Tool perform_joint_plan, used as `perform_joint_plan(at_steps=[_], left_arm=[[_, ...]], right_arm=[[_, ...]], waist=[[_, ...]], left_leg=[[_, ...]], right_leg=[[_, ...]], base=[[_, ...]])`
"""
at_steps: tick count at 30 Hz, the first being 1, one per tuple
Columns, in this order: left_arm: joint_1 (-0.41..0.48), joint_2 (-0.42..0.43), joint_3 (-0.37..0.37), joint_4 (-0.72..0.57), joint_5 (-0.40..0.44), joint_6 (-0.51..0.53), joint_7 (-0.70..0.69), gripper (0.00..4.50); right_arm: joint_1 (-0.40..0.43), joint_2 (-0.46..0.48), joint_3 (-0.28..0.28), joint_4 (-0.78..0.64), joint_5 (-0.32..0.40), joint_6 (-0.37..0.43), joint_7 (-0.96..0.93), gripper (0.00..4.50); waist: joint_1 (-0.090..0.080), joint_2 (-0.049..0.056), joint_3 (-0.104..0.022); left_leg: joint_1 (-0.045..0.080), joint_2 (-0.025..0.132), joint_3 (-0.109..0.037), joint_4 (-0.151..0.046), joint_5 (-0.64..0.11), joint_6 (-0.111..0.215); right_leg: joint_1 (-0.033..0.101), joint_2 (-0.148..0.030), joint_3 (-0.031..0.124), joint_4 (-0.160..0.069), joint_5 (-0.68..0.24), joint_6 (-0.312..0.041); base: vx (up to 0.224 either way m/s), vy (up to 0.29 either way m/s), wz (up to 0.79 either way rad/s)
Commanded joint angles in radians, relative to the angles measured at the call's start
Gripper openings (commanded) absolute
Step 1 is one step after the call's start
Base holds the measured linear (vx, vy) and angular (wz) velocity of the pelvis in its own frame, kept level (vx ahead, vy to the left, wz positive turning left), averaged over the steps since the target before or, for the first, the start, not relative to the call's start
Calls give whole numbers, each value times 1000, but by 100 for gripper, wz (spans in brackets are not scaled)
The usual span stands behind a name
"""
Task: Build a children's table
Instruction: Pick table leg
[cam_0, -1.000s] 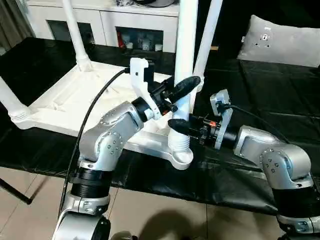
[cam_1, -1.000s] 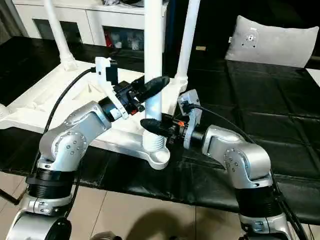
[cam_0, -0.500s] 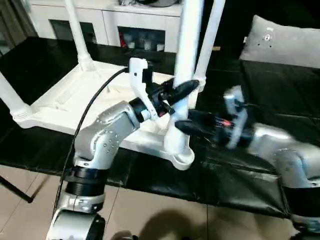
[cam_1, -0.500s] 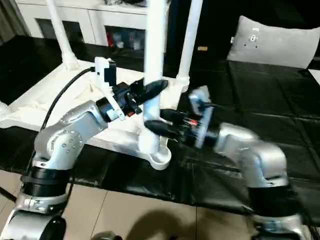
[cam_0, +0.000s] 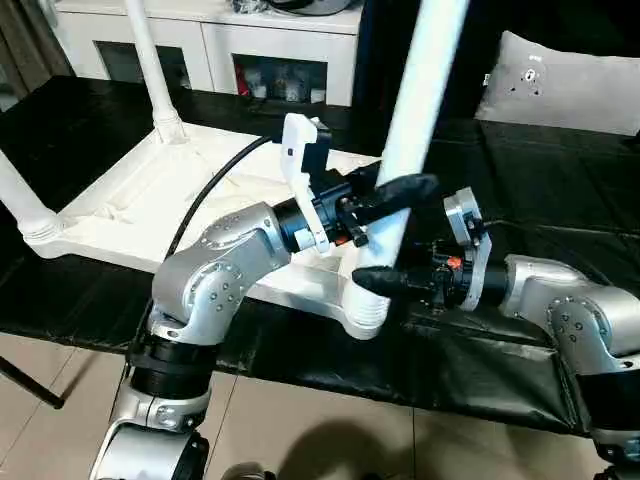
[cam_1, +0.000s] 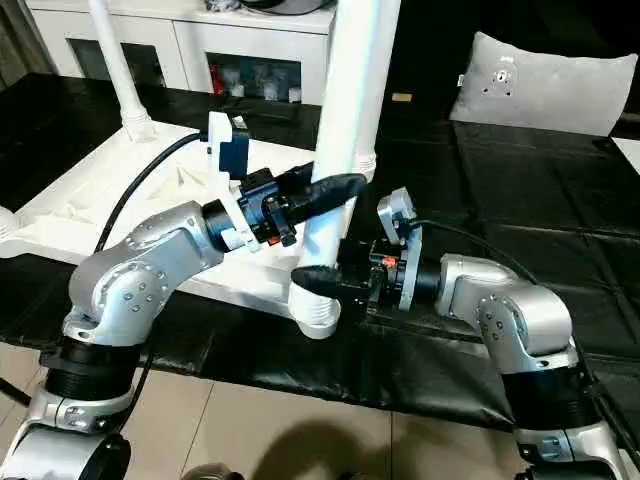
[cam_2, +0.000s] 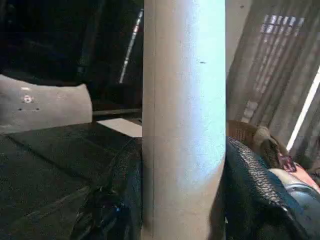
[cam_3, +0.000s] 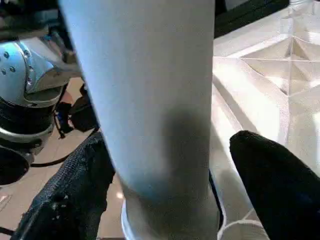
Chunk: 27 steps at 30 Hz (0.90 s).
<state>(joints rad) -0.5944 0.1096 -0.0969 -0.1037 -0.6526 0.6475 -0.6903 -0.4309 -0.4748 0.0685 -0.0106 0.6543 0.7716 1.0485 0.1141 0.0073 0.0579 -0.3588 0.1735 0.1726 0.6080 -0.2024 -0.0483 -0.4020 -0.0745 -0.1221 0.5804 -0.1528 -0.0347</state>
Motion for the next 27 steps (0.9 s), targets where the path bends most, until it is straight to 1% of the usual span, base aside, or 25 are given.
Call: perform_joint_plan(at_steps=[1,3,4,5,8,9,10,12,14,15,16,18,19,20,22,24,26,27], left_arm=[[0,3,-15,-27,8,-5,-18,184],[3,5,-20,-30,12,-7,-19,184],[5,6,-21,-34,11,-7,-19,184],[6,6,-22,-35,11,-7,-20,184],[5,8,-26,-36,10,-9,-21,184],[4,8,-28,-35,11,-11,-21,184],[3,8,-28,-34,13,-12,-23,184],[2,7,-29,-33,14,-14,-23,184],[1,6,-30,-33,13,-15,-23,184],[0,4,-30,-32,13,-17,-22,184],[0,4,-31,-31,12,-18,-22,184],[-1,4,-31,-31,12,-18,-21,184],[-1,4,-31,-31,12,-19,-21,184],[-1,5,-30,-31,11,-19,-22,184],[0,5,-30,-30,12,-20,-23,184],[-1,5,-28,-28,15,-20,-24,184],[-1,5,-28,-28,16,-20,-25,184],[-1,5,-27,-28,16,-19,-27,184]], right_arm=[[-15,0,5,14,0,-15,12,360],[-14,2,5,16,4,-15,18,356],[-13,4,6,19,5,-16,23,330],[-14,5,7,20,6,-18,26,318],[-14,8,7,19,11,-14,36,309],[-14,9,8,19,9,-14,39,299],[-15,10,8,21,9,-13,40,275],[-16,11,7,24,10,-12,41,270],[-15,12,7,24,16,-9,45,241],[-15,13,8,24,13,-11,45,241],[-15,14,9,25,8,-14,45,226],[-15,14,9,26,6,-16,45,216],[-15,16,11,29,-6,-26,40,214],[-15,18,9,28,0,-21,46,245],[-16,22,2,28,13,-4,45,274],[-17,21,3,28,11,1,42,273],[-17,18,7,27,5,-3,41,308],[-16,17,10,25,6,-2,44,308]], waist=[[3,-18,-79],[3,-19,-79],[3,-18,-78],[3,-19,-79],[3,-17,-79],[3,-17,-79],[3,-17,-79],[3,-17,-79],[3,-17,-79],[3,-17,-79],[3,-18,-79],[3,-17,-79],[3,-17,-80],[2,-17,-79],[2,-17,-80],[3,-16,-80],[3,-16,-80],[3,-17,-80]], left_leg=[[-3,52,-17,-59,-51,73],[-4,51,-16,-58,-54,70],[-5,51,-17,-59,-54,69],[-4,51,-17,-59,-53,69],[-4,51,-17,-58,-55,69],[-3,52,-17,-59,-54,68],[-3,52,-17,-59,-55,68],[-3,52,-17,-59,-56,67],[-3,52,-17,-59,-55,67],[-3,52,-17,-59,-54,67],[-4,51,-17,-59,-54,67],[-4,51,-17,-59,-55,66],[-4,52,-17,-59,-56,64],[-3,52,-18,-59,-57,65],[-3,51,-17,-59,-54,66],[-3,52,-18,-59,-54,67],[-4,52,-18,-59,-53,67],[-3,52,-17,-58,-53,67]], right_leg=[[66,-79,58,-67,-325,-94],[67,-78,58,-68,-330,-90],[68,-79,58,-68,-333,-87],[68,-79,57,-68,-335,-85],[67,-78,58,-68,-334,-85],[66,-78,58,-68,-331,-86],[66,-78,58,-69,-332,-86],[67,-78,58,-68,-330,-87],[67,-78,58,-68,-329,-86],[67,-78,58,-68,-330,-85],[67,-78,58,-68,-331,-85],[67,-79,57,-69,-336,-82],[67,-79,57,-68,-336,-82],[67,-78,57,-69,-336,-83],[67,-78,58,-68,-329,-86],[67,-78,57,-68,-327,-90],[67,-78,58,-66,-319,-92],[67,-79,58,-66,-321,-91]], base=[[0,0,0],[0,0,0],[0,0,0],[0,0,0],[0,0,0],[0,0,0],[0,0,0],[0,0,0],[0,0,0],[0,0,0],[0,0,0],[0,0,0],[0,0,0],[0,0,0],[0,0,0],[0,0,0],[0,0,0],[0,0,0]])
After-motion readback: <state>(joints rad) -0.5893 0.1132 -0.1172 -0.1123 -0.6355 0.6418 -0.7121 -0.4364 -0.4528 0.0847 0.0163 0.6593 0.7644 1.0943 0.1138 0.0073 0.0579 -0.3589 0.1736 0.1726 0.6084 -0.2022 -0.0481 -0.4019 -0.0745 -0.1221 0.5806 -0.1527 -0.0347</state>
